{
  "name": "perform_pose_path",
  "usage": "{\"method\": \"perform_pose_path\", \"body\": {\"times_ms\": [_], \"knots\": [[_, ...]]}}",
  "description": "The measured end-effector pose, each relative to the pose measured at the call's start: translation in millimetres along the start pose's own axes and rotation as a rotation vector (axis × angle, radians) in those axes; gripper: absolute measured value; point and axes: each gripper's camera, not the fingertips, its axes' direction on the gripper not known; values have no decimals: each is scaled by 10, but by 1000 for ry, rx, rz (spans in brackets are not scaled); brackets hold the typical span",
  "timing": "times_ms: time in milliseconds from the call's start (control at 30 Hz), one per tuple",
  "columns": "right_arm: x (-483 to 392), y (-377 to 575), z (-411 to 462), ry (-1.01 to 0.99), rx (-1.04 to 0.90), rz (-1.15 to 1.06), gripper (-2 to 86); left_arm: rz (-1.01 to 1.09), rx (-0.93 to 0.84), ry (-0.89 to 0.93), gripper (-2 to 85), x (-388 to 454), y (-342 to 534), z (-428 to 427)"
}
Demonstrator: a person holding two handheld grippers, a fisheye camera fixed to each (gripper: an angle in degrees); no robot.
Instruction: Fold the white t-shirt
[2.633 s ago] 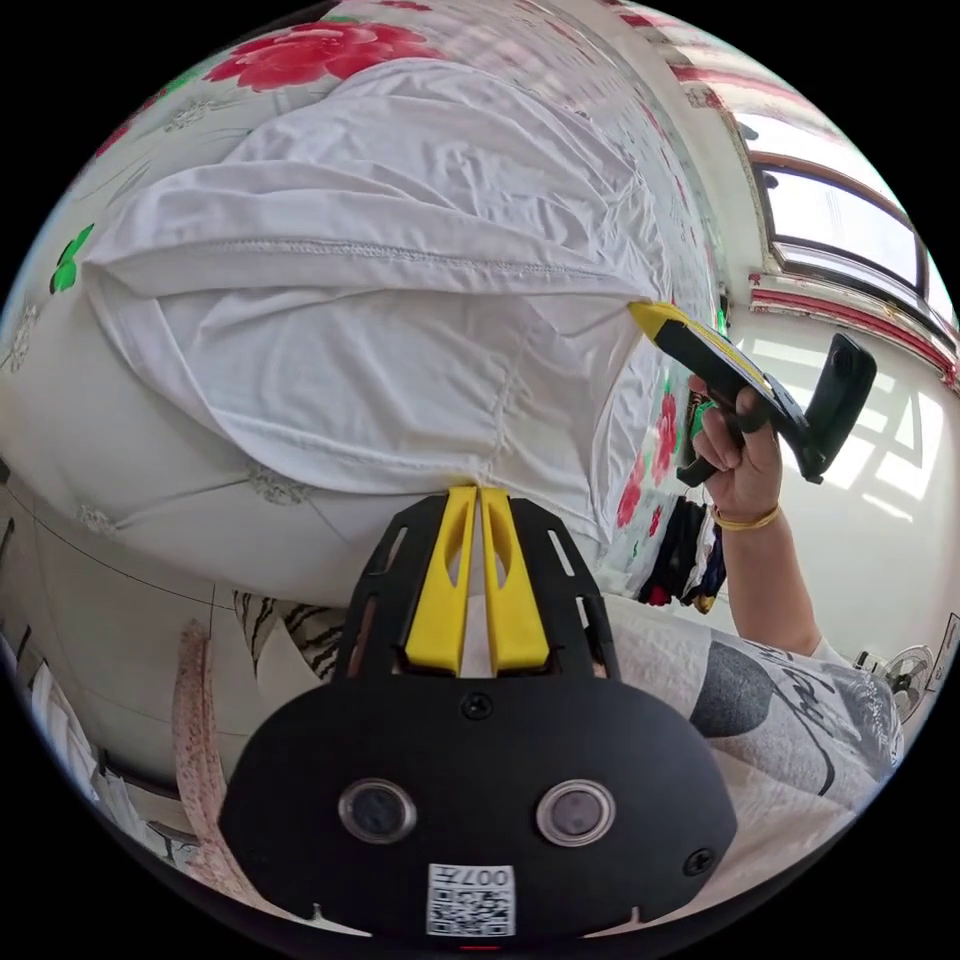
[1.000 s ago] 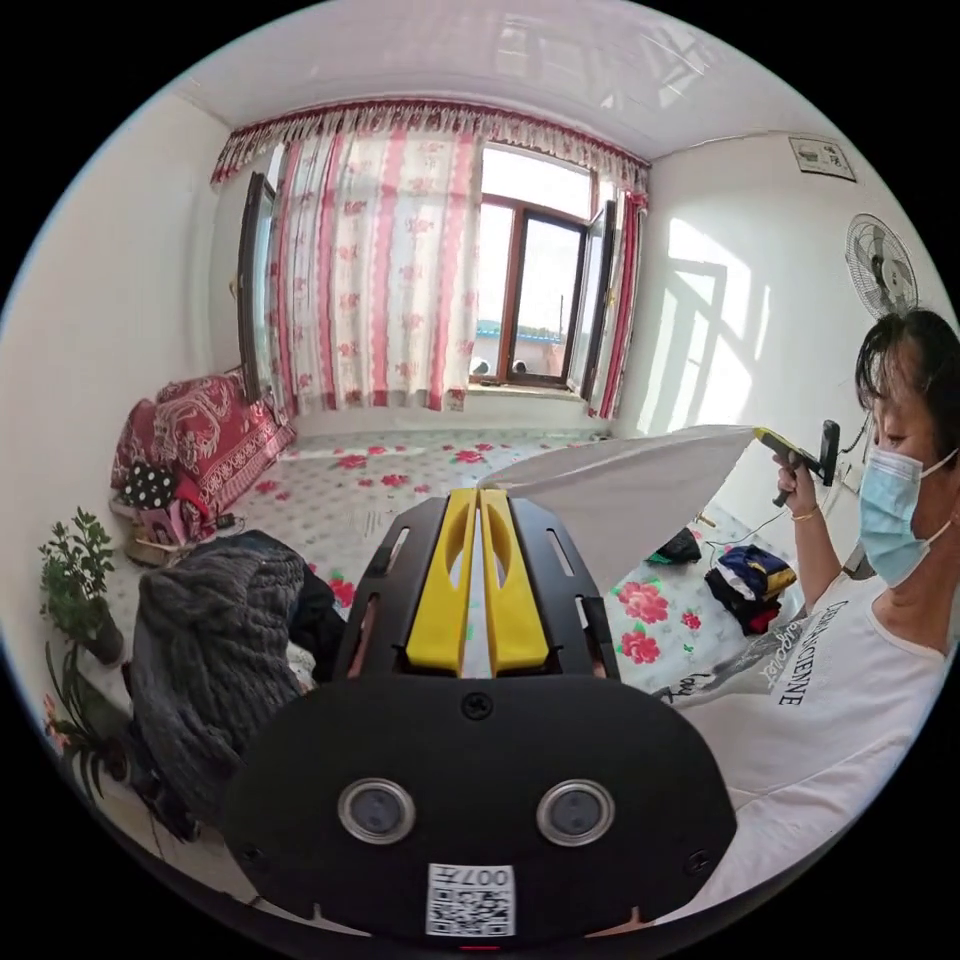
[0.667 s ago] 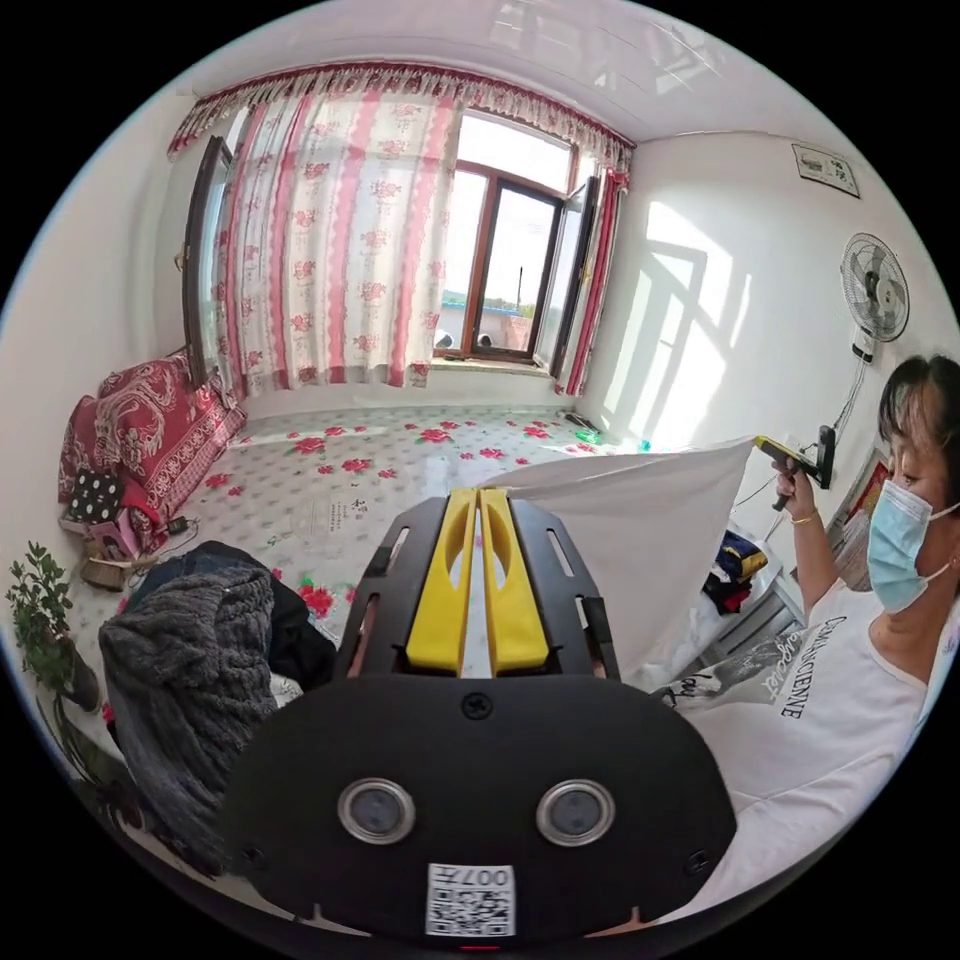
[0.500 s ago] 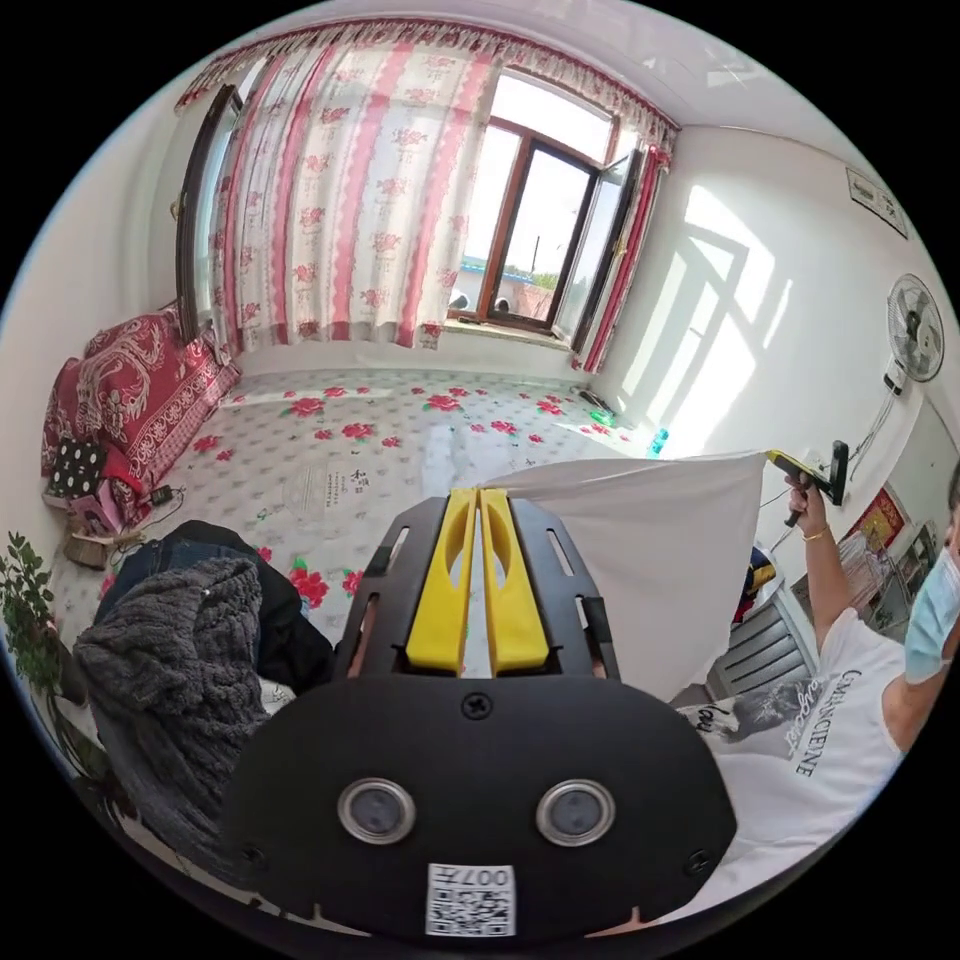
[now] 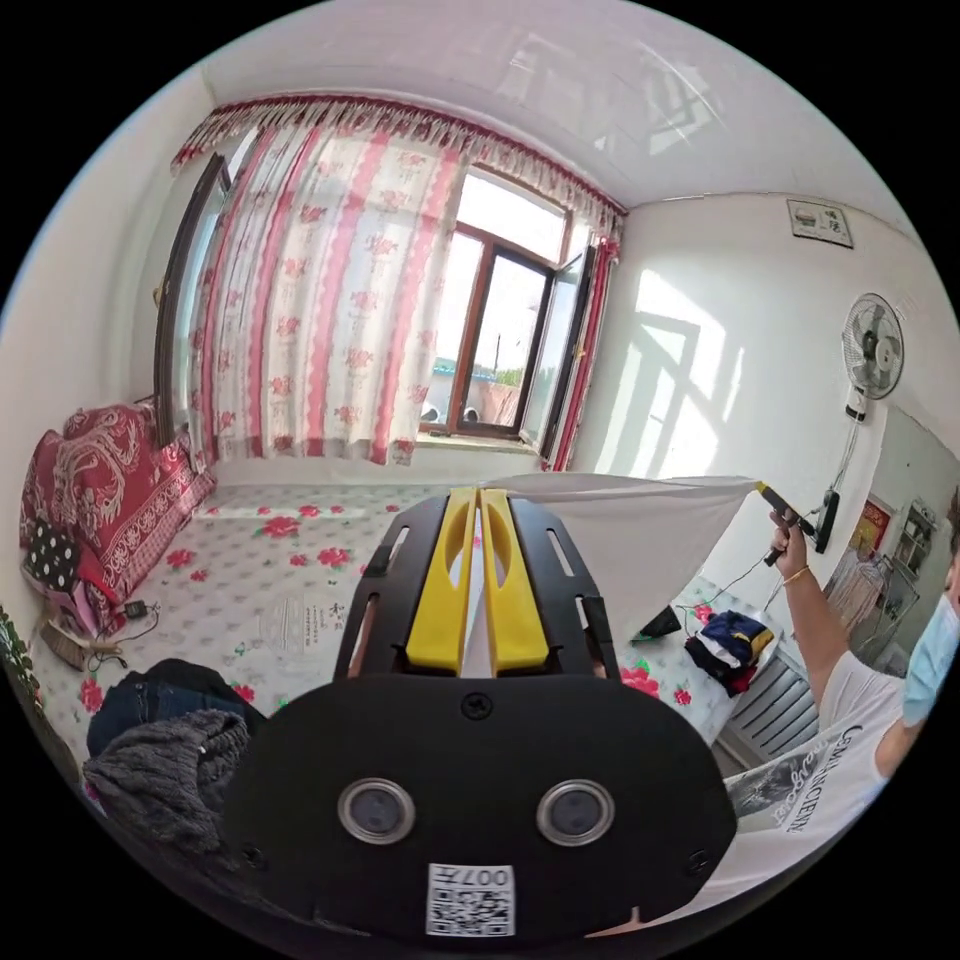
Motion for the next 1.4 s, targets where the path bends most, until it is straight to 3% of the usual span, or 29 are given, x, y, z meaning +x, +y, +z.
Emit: {"method": "perform_pose_path", "body": {"times_ms": [233,367,467,600,733,1400], "knots": [[-146,1287,-128,-34,-106,20,-2,51,-62,5,-10,-8,1197,-110],[-213,2294,134,29,-357,59,-3,-121,-361,-52,-10,-219,2415,368],[-218,3220,528,46,-648,169,-3,-263,-593,-72,-10,-360,3339,814],[-240,4325,1016,22,-994,265,-3,-283,-898,-87,-10,-449,4132,1339],[-218,4803,1227,-10,-1152,304,-3,-343,-966,-85,-10,-634,4285,1492],[-230,5503,1657,-37,-1349,299,-1,-189,-1159,-80,-10,-901,4427,1965]]}}
